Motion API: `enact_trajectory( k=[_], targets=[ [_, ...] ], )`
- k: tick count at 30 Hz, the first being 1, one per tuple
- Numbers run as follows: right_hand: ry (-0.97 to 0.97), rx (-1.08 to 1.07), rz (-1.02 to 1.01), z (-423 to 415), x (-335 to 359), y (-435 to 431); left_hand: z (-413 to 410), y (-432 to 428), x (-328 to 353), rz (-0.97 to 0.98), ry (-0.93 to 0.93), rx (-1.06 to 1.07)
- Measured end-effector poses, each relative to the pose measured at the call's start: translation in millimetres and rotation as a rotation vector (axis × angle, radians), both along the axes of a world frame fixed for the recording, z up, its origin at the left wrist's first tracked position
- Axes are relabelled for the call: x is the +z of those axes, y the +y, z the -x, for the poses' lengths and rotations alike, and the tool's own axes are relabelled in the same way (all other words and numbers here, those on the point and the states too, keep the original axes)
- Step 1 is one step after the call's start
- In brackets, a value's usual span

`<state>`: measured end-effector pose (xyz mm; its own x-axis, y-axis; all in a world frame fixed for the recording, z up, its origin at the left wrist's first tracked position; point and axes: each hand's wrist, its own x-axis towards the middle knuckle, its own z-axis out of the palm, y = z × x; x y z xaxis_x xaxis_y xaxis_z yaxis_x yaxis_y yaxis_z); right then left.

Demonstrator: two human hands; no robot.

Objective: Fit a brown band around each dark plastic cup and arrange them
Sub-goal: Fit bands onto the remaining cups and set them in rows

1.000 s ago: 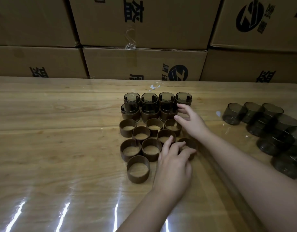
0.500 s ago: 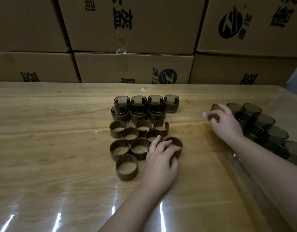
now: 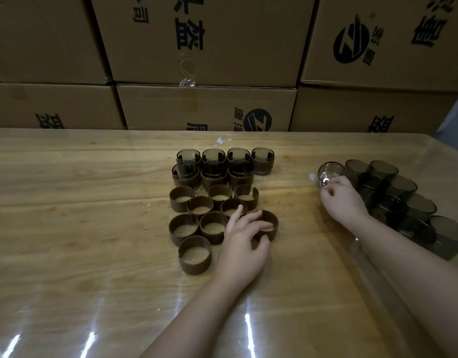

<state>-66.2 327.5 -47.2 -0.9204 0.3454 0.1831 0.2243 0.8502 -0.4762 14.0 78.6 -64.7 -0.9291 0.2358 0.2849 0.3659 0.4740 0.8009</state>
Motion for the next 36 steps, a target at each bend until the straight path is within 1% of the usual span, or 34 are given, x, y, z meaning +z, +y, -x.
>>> enact_trajectory(
  k=[2,4,7,9,12,14,15,17,20,22,24,26,27,28,29,32,36],
  targets=[
    [0.032,0.035,0.061,-10,1,-10,0,0,4,-0.105,-0.038,0.011],
    [0.086,0.084,0.149,-20,4,-25,1,-3,8,-0.252,-0.128,0.008],
    [0.208,0.146,0.353,-37,15,-56,1,-8,10,-0.462,-0.226,-0.012],
    [0.303,0.189,0.569,-53,23,-77,2,-9,10,-0.582,-0.248,0.003],
    [0.485,0.314,1.074,-84,23,-108,4,-7,12,-0.779,-0.314,0.029],
    [0.533,0.345,1.355,-100,18,-124,5,-8,12,-0.81,-0.333,0.013],
    [0.526,0.341,1.439,-104,15,-131,5,-8,13,-0.795,-0.338,-0.003],
    [0.482,0.33,1.513,-109,9,-139,4,-7,12,-0.715,-0.313,-0.022],
    [0.42,0.375,1.484,-109,0,-142,4,-5,6,-0.581,-0.232,-0.026],
    [0.419,0.46,1.36,-112,-4,-144,4,-5,5,-0.608,-0.259,-0.006],
    [0.47,0.532,1.154,-114,-9,-147,6,-7,4,-0.7,-0.308,0.03],
    [0.577,0.561,0.851,-115,-14,-149,7,-7,2,-0.763,-0.344,0.041],
    [0.627,0.567,0.707,-114,-16,-150,7,-7,2,-0.776,-0.355,0.038],
    [0.664,0.564,0.603,-112,-19,-150,6,-8,3,-0.774,-0.358,0.038],
    [0.689,0.553,0.55,-111,-21,-150,6,-7,3,-0.752,-0.351,0.045],
    [0.745,0.535,0.534,-104,-24,-149,6,-7,4,-0.712,-0.354,0.045],
    [0.722,0.537,0.589,-101,-29,-148,6,-8,2,-0.694,-0.36,-0.005]
  ],
)
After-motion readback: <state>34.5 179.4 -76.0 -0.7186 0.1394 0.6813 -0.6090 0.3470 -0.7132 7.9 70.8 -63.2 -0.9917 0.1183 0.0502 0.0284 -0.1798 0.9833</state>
